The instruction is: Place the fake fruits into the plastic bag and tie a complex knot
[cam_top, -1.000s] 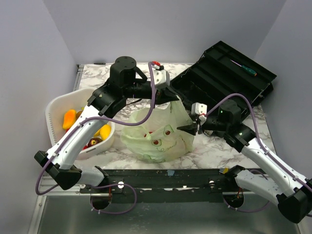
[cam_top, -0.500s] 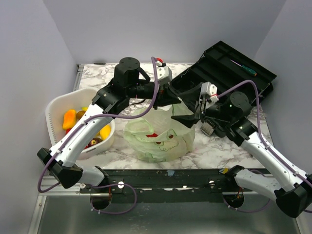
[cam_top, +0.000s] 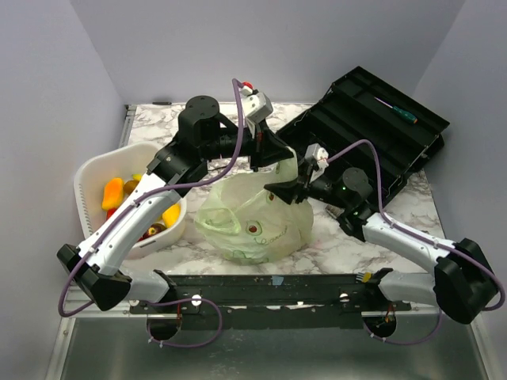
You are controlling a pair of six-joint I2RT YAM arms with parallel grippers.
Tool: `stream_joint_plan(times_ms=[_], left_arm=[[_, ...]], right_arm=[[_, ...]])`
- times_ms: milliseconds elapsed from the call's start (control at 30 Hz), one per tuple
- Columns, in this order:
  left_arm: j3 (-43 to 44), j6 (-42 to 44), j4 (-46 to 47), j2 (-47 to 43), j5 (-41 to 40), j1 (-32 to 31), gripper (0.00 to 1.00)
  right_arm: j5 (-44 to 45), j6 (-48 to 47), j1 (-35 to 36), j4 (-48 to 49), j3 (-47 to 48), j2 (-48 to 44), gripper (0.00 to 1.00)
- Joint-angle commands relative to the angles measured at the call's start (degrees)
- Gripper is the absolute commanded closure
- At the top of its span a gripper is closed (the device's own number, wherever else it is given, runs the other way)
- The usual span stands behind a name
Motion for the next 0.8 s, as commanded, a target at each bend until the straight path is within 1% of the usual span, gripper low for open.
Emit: stream_joint_plan(times_ms=[0, 33, 167, 200, 233, 267, 300, 333, 367, 433, 467, 500, 533, 567, 667, 767], left_arm=[[2.98, -5.27, 4.72, -1.97, -2.8, 0.86, 1.0], [3.46, -5.27, 4.67, -1.96, -3.24, 1.03, 1.0], [4.67, -4.15, 2.19, -1.91, -4.4, 3.1, 1.0], [5.19, -4.01, 0.39, -1.82, -3.9, 4.13, 1.0], [5.95, -3.36, -1.95, -1.78, -3.63, 5.59, 0.98], [6.3, -2.31, -4.84, -2.19, -2.91, 6.8, 0.8], [6.14, -0.08, -7.35, -2.92, -1.39, 8.81, 0.56], [5.46, 3.09, -10.58, -4.29, 0.24, 10.6, 0.42], [4.76, 7.19, -13.79, -5.73, 2.88, 12.61, 0.32], [3.75, 18.62, -24.67, -9.64, 6.22, 15.39, 0.13], [3.49, 26.4, -30.06, -11.29, 7.39, 16.06, 0.09], [3.2, 35.24, -37.78, -13.14, 7.47, 16.11, 0.06], [1.86, 43.79, -42.77, -15.0, 7.39, 16.11, 0.05], [0.26, 48.8, -46.56, -17.3, 6.28, 16.11, 0.02], [-4.52, 64.37, -54.8, -21.72, 4.71, 15.81, 0.01], [-4.28, 73.61, -60.12, -22.61, 4.2, 15.28, 0.01]], right_arm=[[-2.52, -5.03, 0.7, 4.38, -6.04, 3.16, 0.64], [-3.16, -5.99, 0.71, 4.4, -7.35, 3.41, 0.72], [-2.24, -7.73, 0.7, 2.75, -8.9, 2.21, 0.99], [-1.69, -7.62, 0.71, 2.37, -8.73, 1.61, 0.99], [-1.09, -7.72, 0.7, 1.75, -8.43, 1.12, 0.99], [-0.65, -7.75, 0.66, 1.19, -7.99, 0.42, 0.99], [-0.32, -7.88, 0.71, 0.63, -7.7, -0.15, 0.99], [-0.21, -7.86, 0.7, 0.31, -7.48, -0.74, 0.99], [-0.13, -7.75, 0.7, 0.09, -7.44, -1.34, 0.99], [-0.44, -7.06, 0.71, -0.78, -7.07, -2.13, 0.99], [-0.97, -6.87, 0.71, -1.09, -7.09, -2.5, 0.99], [-1.37, -6.79, 0.71, -1.42, -7.22, -2.84, 0.99], [-1.61, -6.74, 0.71, -1.57, -7.47, -3.12, 0.99], [-1.91, -6.84, 0.69, -1.72, -7.56, -3.25, 0.99], [-2.27, -7.02, 0.71, -2.15, -7.55, -3.2, 0.99], [-2.87, -7.15, 0.71, -2.78, -7.12, -2.67, 0.99]])
